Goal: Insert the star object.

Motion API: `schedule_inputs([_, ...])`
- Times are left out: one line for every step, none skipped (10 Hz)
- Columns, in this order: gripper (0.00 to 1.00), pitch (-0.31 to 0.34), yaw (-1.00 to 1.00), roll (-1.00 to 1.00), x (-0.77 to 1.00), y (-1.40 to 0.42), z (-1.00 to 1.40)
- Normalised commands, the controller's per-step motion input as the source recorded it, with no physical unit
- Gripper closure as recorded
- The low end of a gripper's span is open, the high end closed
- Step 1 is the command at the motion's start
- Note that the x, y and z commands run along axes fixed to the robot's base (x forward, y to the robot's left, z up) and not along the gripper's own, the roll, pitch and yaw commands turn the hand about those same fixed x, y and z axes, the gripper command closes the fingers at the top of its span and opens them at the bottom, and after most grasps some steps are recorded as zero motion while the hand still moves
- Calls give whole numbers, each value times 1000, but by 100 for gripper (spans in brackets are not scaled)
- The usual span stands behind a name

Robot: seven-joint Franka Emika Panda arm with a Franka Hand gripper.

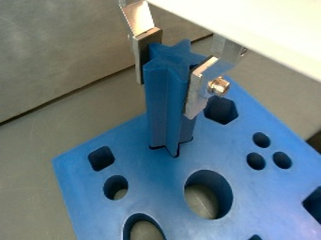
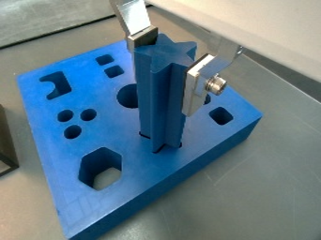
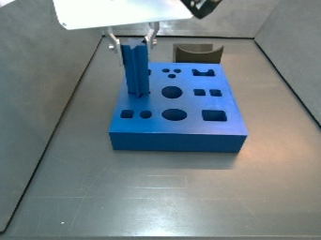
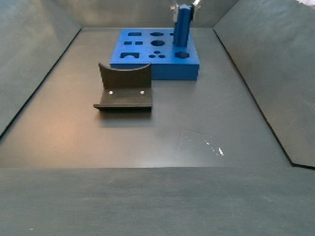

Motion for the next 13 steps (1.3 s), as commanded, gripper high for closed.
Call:
schedule_inputs([100,-20,77,-63,-37,0,-143])
schedule_inputs([100,-39,34,-84,0,0,-131])
schedule_inputs([100,-10,43,0,-3,0,-320])
schedule_inputs([100,-26,69,79,-80,0,-557])
schedule_inputs([100,-59,43,143,-89,-29,-780])
schedule_inputs([100,-44,0,153,-71,-71,-894])
schedule_inputs([100,-33,0,136,-23,-83,-851])
schedule_inputs([100,-1,0,113,0,-129,-814])
schedule_inputs([100,0,0,176,0,-183,-734])
schedule_inputs([100,0,0,246,6,-231,-677])
schedule_inputs([100,-19,0,281,0,-251,-706])
schedule_inputs([100,-96,0,-59,0,0,-380])
schedule_inputs([100,0,0,0,0,-14,-37])
